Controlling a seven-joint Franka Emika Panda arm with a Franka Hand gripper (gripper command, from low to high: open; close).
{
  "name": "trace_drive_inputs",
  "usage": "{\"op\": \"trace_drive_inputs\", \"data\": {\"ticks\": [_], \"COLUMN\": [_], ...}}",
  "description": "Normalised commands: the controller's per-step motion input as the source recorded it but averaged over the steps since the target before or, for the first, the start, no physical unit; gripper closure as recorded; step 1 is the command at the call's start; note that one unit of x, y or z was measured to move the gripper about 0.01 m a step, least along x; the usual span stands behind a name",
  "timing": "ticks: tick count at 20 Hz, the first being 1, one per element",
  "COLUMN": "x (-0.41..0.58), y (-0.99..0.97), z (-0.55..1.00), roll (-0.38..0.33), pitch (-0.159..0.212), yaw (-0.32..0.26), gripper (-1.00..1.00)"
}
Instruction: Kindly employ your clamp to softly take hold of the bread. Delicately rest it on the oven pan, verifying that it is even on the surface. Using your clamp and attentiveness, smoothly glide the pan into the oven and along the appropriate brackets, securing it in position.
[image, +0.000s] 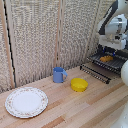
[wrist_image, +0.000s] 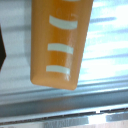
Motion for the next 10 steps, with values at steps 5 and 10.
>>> {"op": "trace_drive_inputs", "data": {"ticks": [5,10], "x": [0.002,0.0], "y": [0.41,0.45], "z": [0.68,0.91], "roll": [-0.02,-0.072], "pitch": [-0.002,0.011], "yaw": [0.069,0.093], "gripper": [-1.0,-1.0]}}
